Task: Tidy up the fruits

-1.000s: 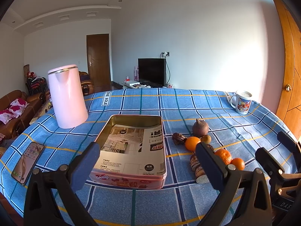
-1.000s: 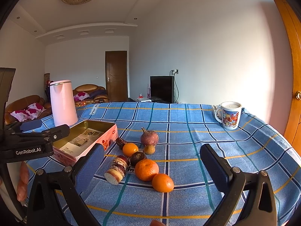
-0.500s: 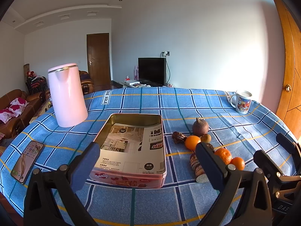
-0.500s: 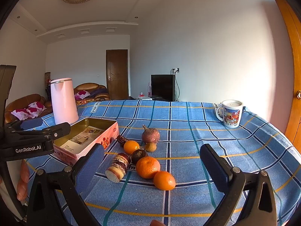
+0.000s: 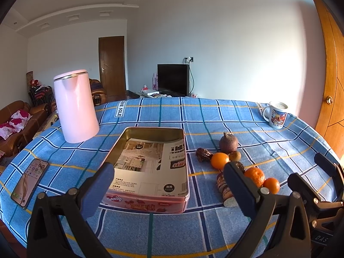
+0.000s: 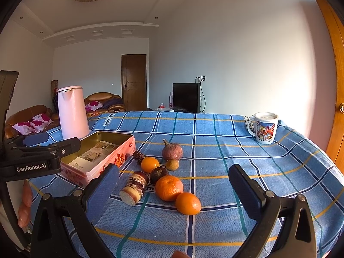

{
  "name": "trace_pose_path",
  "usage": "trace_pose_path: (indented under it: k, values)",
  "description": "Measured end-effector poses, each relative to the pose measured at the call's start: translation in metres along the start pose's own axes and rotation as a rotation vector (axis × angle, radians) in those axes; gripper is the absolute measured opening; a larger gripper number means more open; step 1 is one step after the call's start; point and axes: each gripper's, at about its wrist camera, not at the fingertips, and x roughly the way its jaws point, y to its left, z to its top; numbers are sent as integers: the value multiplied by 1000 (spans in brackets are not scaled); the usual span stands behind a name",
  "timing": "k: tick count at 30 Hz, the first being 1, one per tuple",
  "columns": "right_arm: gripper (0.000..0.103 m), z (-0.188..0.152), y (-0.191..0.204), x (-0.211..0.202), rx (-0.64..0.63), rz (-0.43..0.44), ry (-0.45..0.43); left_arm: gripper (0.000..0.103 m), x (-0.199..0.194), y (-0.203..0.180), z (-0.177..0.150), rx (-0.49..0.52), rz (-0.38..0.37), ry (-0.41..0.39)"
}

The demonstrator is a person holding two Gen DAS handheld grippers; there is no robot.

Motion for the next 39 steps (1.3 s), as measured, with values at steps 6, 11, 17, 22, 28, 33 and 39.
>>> trace_pose_path:
  k: [6,11,17,22,28,33,39]
  values:
    - [102,-4,-7,6,-6,-31,24,103,8,-6,-5,-6,-32,30]
    - [102,-12,-23,19,-17,-69,96,103,22,-20,-13,15,-93,89]
    - [102,-24,-31,49,-53,-42,244,103,36,-38,-20,42,-160,147]
    - [101,-31,-30,64,-66,2,313,103,44,-48,-24,59,-190,183]
    - [80,-29,-35,76,-76,13,371,103,47,-56,-24,92,-192,187]
    - [58,-32,-39,88,-72,88,422,102,44,-65,-23,129,-205,174]
    - [37,-34,-42,83,-51,153,406,95,54,-75,-25,155,-215,211]
